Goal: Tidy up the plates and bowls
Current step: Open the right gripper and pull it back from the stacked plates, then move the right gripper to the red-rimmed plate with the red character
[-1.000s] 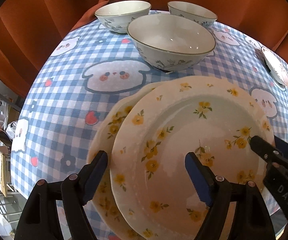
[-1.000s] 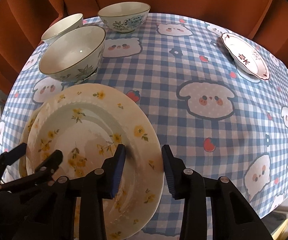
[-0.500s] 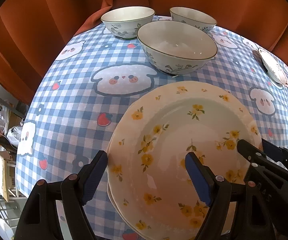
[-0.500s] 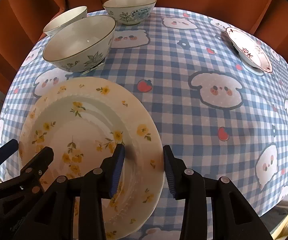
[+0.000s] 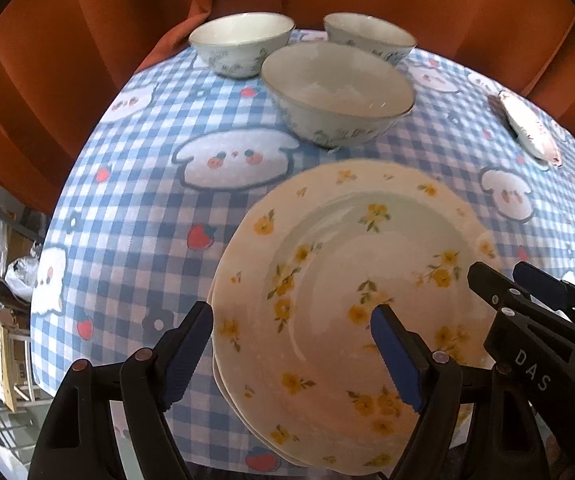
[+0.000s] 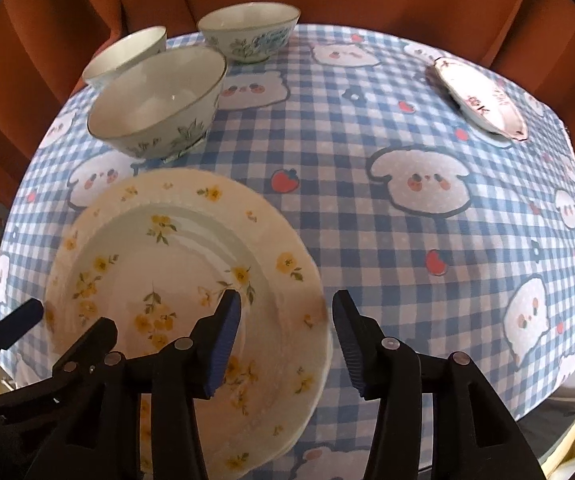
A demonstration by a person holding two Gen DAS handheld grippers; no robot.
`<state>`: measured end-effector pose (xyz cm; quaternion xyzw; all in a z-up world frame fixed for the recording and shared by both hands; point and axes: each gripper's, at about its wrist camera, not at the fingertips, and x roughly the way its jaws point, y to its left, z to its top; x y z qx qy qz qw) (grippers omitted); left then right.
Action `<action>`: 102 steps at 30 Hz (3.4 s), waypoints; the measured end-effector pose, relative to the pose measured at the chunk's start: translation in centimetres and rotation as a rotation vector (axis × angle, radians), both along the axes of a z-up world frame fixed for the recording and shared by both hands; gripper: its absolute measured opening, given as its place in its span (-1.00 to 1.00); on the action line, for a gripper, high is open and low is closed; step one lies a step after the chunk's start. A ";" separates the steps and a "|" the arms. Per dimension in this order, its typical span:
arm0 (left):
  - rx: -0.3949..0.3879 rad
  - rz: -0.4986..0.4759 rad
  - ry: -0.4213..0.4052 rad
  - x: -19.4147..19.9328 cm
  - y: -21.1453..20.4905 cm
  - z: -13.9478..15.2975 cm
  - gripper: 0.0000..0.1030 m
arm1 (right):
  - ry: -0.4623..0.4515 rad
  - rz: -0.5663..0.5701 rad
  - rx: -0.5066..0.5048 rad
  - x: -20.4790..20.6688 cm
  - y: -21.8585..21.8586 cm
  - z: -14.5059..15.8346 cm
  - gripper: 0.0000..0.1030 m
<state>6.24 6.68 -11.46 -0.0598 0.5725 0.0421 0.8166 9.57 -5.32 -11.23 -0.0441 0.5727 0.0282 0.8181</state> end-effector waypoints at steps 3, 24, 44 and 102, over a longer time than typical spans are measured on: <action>0.008 -0.009 -0.031 0.3 -0.3 1.1 0.71 | -0.013 -0.017 0.011 0.0 -0.6 1.0 0.09; -0.008 -0.001 -0.143 4.7 -9.5 5.3 0.89 | -0.127 -0.028 0.035 3.8 -11.3 7.0 0.33; 0.022 -0.047 -0.167 11.4 -22.7 5.5 0.88 | -0.157 -0.025 0.058 10.8 -23.6 8.2 0.56; 0.084 0.040 -0.113 30.1 -34.4 -5.3 0.90 | -0.033 0.052 0.134 31.5 -34.2 -5.3 0.99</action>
